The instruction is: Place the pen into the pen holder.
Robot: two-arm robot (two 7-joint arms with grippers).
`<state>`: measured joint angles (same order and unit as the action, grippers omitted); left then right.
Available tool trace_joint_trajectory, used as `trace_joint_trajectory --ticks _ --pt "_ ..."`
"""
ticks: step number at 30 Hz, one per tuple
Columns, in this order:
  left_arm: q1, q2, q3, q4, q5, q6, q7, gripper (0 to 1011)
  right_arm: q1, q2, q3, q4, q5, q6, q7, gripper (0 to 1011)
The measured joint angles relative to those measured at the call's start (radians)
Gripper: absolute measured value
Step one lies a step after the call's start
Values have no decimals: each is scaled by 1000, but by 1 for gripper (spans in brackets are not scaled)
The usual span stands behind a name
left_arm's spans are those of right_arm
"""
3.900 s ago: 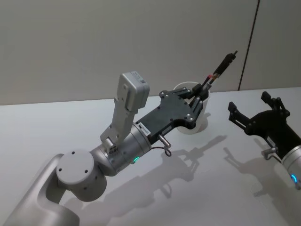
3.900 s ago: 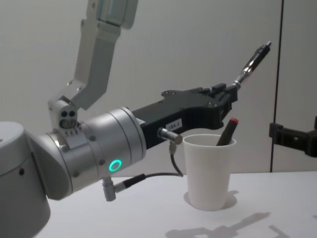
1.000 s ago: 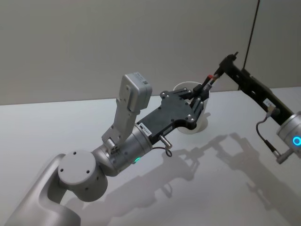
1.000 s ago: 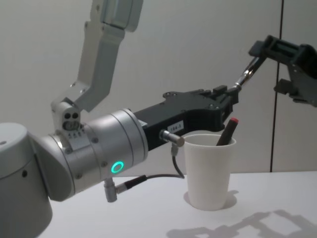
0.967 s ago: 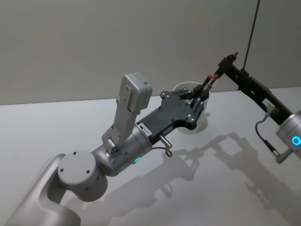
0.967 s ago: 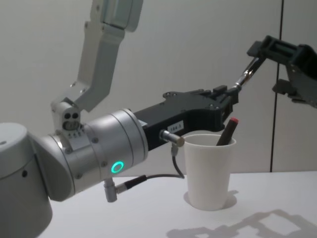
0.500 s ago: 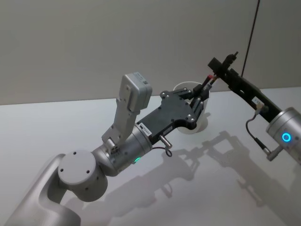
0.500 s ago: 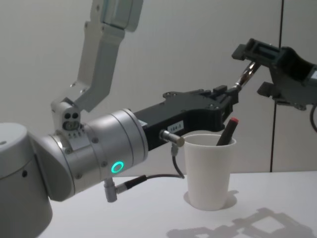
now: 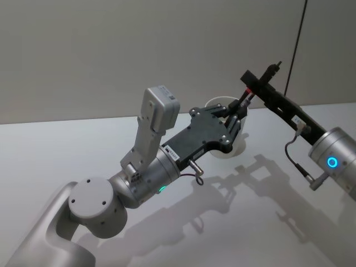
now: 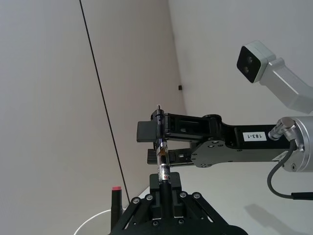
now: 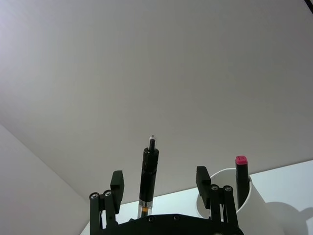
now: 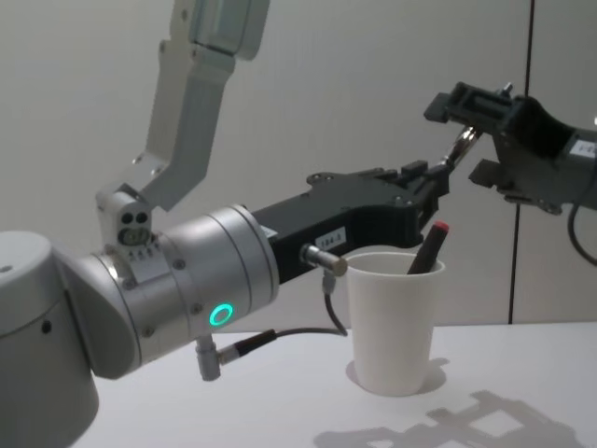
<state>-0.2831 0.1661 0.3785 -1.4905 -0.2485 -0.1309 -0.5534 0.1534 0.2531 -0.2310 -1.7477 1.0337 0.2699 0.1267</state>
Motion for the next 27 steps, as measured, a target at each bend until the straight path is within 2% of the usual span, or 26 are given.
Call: trace_joint_trajectory --ticks 6,8,20,21,24,25,27 --pt "0 0 0 0 0 0 0 127 2 -2 -2 3 1 1 -1 837" --pt "0 0 0 0 0 0 0 127 3 -2 -3 4 1 1 -1 739" --pt "0 0 0 0 0 0 0 127 4 -4 -5 6 2 2 -2 374" --pt "0 0 0 0 0 0 0 127 4 -4 -5 7 2 2 -2 313" --pt "0 0 0 0 0 0 0 127 4 -4 -5 7 2 2 -2 254" --pt "0 0 0 0 0 0 0 126 5 -4 -6 7 3 2 -2 198" --pt "0 0 0 0 0 0 0 126 5 -5 -6 7 3 2 -2 176"
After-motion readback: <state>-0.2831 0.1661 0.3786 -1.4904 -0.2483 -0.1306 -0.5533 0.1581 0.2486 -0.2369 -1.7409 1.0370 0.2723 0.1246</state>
